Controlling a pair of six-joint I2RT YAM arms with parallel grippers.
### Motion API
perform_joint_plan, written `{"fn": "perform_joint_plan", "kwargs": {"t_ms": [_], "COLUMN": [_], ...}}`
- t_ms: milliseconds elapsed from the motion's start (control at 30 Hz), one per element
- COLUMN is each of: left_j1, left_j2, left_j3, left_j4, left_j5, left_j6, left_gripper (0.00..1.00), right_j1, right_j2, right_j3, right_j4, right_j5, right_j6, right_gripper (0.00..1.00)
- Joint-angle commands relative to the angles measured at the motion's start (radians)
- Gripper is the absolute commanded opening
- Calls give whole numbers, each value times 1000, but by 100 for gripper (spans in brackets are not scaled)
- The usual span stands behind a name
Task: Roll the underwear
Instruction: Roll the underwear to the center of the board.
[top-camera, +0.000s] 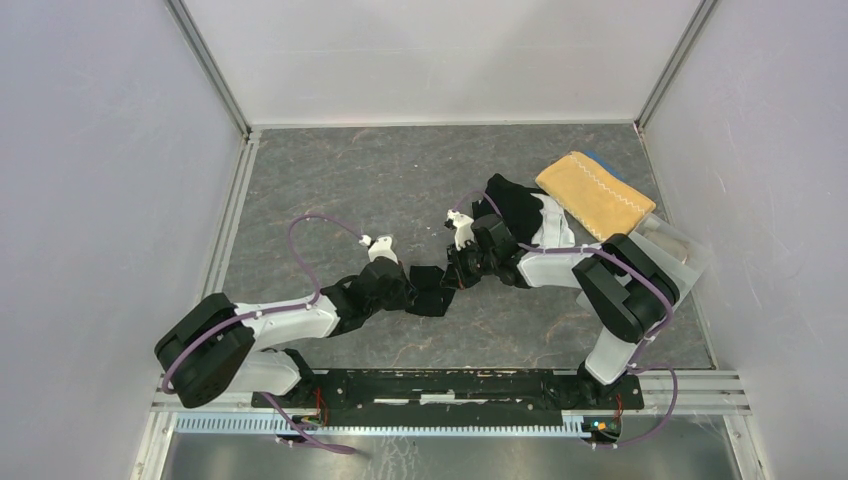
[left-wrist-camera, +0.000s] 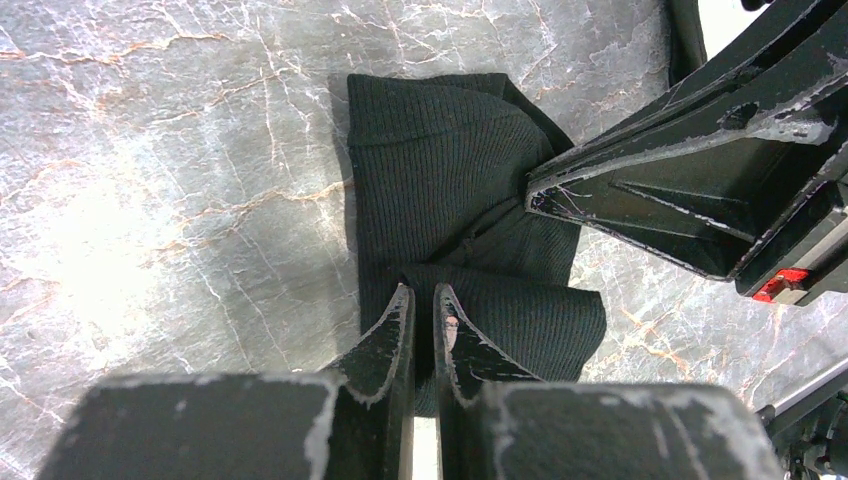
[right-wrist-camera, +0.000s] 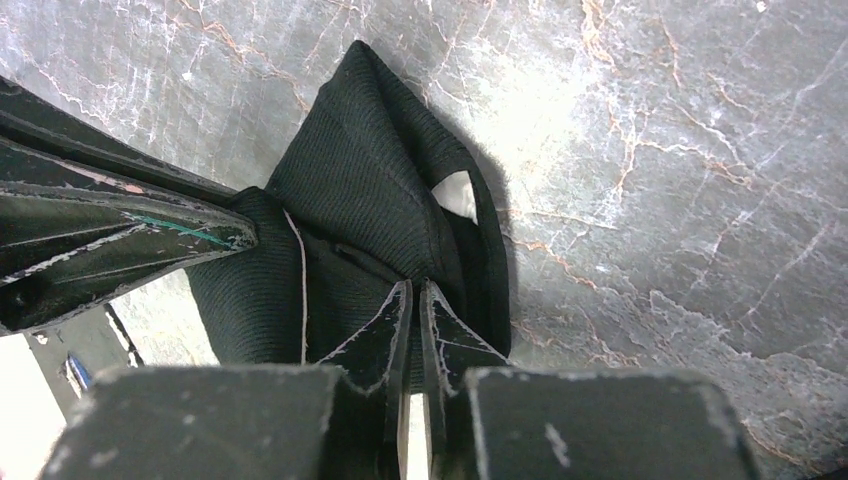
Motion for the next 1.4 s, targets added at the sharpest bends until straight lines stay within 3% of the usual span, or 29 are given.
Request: {"fn": "perform_joint_plan", "kwargs": {"t_ms": [0, 167, 300, 400, 600, 800, 933, 1167, 1367], "left_j1": [0, 0, 0, 0, 0, 0, 0, 0, 0], "left_j2": [22, 69, 79, 82, 112, 139, 168, 176, 181], "left_j3": [-21, -13, -24, -28, -14, -19, -16, -16, -7], "left_j4": [-70, -63, -60, -65, -97, -87, -78, -73, -75], "left_j5": [-32, -31, -35, -38, -45, -34, -17, -9, -3], "left_j6": [-31, -36, -47, -49, -52, -52, -46, -38, -33], "left_gripper": [2, 2, 2, 2, 2, 2, 2, 2, 2], "right_j1": [-1, 3, 0, -5, -7, 8, 27, 319, 525], "right_j2": [-41, -193, -354, -443, -559, -728, -709, -680, -594], "right_j3": [-4, -27, -90, -156, -165, -268, -243, -310, -372], "right_j4": [16, 22, 81, 163, 174, 285, 204, 147, 149], "right_j5": [5, 29, 58, 61, 87, 330, 376, 524, 565], "right_j6": [-55, -147, -236, -247, -317, -475, -617, -1029, -1196], "right_gripper": [14, 34, 66, 78, 79, 79, 77, 76, 76]}}
